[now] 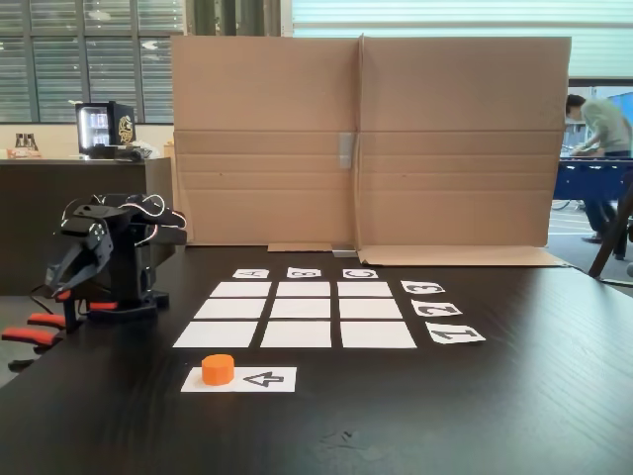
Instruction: Pick up the round, orange token and place it in the grid on square B3.
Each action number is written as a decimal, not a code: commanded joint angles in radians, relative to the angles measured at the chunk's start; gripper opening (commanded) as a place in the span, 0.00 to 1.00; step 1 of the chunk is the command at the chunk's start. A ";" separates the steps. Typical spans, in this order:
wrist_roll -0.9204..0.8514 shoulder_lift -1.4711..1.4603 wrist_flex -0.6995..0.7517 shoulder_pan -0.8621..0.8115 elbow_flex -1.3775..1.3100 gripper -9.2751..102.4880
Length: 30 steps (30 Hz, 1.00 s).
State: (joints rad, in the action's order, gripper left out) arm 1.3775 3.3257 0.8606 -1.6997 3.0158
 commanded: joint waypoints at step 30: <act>0.008 -0.594 0.101 0.094 -0.479 0.08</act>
State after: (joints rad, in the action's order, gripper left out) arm 1.3775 2.8440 0.9097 -1.6230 2.7013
